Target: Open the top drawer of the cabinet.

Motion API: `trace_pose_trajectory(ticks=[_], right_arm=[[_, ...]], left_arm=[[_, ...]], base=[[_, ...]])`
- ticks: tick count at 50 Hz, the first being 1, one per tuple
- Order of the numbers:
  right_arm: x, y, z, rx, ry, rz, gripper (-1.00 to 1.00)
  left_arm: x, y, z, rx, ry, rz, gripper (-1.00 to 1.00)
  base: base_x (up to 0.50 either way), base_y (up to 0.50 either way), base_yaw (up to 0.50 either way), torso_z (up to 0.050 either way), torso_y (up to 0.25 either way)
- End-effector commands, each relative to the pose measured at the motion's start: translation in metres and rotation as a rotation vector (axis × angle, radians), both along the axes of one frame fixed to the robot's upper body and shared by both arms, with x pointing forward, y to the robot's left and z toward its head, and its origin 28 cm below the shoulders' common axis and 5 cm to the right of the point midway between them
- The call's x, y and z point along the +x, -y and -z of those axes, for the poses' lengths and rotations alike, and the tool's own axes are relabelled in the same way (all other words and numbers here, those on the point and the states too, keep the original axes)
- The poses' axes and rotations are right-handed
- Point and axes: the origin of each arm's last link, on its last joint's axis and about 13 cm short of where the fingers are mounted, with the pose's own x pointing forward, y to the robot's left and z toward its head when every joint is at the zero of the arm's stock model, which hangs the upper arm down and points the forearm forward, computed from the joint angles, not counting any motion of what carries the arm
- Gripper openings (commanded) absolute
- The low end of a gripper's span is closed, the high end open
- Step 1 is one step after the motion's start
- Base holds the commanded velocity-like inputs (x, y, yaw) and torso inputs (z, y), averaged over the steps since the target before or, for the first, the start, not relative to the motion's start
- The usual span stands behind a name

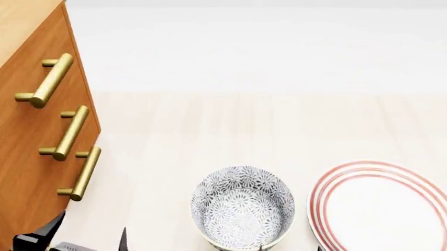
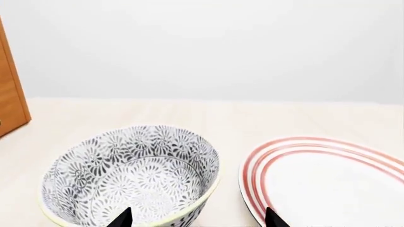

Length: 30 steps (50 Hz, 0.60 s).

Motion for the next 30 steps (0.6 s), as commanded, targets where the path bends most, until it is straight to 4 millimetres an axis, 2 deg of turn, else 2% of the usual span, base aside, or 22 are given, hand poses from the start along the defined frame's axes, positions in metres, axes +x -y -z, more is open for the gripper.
trace_pose_trajectory(ticks=[1, 5, 10, 17, 24, 30], right_arm=[[0.000, 0.000, 0.001, 0.005, -0.006, 0.002, 1.00], [0.000, 0.000, 0.001, 0.006, -0.007, 0.003, 1.00], [0.000, 0.000, 0.001, 0.008, -0.009, 0.003, 1.00], [0.000, 0.000, 0.002, 0.011, -0.013, 0.003, 1.00], [-0.001, 0.000, 0.002, 0.012, -0.014, 0.002, 1.00], [-0.001, 0.000, 0.003, 0.014, -0.017, 0.002, 1.00]], left_arm=[[0.030, -0.011, -0.008, 0.257, 0.008, -0.051, 1.00], [0.044, -0.016, -0.012, 0.326, 0.011, -0.073, 1.00], [0.053, -0.017, -0.019, 0.388, 0.023, -0.067, 1.00], [0.061, -0.018, -0.028, 0.524, 0.049, -0.055, 1.00], [0.068, -0.021, -0.033, 0.566, 0.042, -0.056, 1.00], [0.070, -0.023, -0.040, 0.716, 0.062, -0.031, 1.00]], base=[[0.00, 0.00, 0.00, 0.000, 0.000], [0.00, 0.00, 0.00, 0.000, 0.000], [0.00, 0.00, 0.00, 0.000, 0.000], [0.00, 0.00, 0.00, 0.000, 0.000], [0.00, 0.00, 0.00, 0.000, 0.000], [0.00, 0.00, 0.00, 0.000, 0.000]])
